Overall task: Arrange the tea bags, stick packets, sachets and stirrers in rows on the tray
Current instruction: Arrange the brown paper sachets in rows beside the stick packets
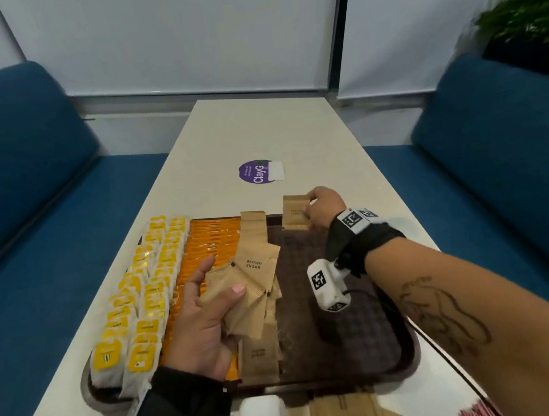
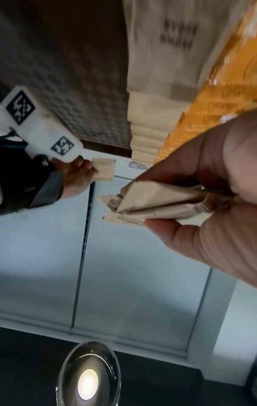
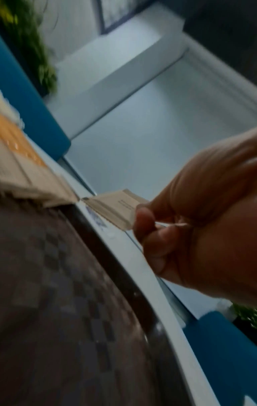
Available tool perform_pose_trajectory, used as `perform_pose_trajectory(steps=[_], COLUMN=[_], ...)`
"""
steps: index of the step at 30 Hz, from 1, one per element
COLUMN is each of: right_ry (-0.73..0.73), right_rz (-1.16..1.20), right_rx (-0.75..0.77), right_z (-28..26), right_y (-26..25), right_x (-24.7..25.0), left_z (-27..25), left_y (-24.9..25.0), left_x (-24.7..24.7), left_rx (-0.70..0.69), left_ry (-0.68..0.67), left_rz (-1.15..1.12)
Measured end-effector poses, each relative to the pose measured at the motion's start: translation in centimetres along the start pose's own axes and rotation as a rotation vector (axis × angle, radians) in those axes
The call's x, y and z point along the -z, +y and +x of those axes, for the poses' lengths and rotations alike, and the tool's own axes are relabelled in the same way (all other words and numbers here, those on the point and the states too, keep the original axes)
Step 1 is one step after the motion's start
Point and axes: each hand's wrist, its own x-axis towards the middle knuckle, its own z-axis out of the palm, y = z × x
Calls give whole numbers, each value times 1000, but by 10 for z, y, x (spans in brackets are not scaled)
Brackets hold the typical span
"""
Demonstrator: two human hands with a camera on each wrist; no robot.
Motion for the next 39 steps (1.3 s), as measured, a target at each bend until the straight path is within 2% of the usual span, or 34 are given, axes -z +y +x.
perform_pose_trajectory(steps=[3, 14, 21, 23, 25, 28, 30, 32, 39], right_ry=[-49, -102, 5, 26, -48, -339, -514, -608, -482], right_rz=[-175, -177, -145, -67, 134, 331, 282, 219, 429], right_rx=[8, 13, -44, -52, -37, 16, 32, 33, -12], right_z=[23, 52, 43, 32, 7, -52, -88, -120, -181], right_y=[0, -2, -6, -10, -18, -25, -23, -18, -2], right_x=[-17, -42, -35, -24, -8, 15, 25, 31, 31], left_z=[6, -2, -9, -12, -15, -19, -22, -26, -36], left_y=[1, -14, -15, -14, -13, -14, -16, -19, -31], left_x=[4, 21, 23, 22, 20, 16, 12, 8, 1], left_rx=[14, 80, 84, 81, 73, 61, 51, 39, -21], left_ry=[-19, -5, -2, 3, 4, 4, 6, 9, 61], left_rz=[34, 75, 95, 91, 96, 110, 117, 112, 59])
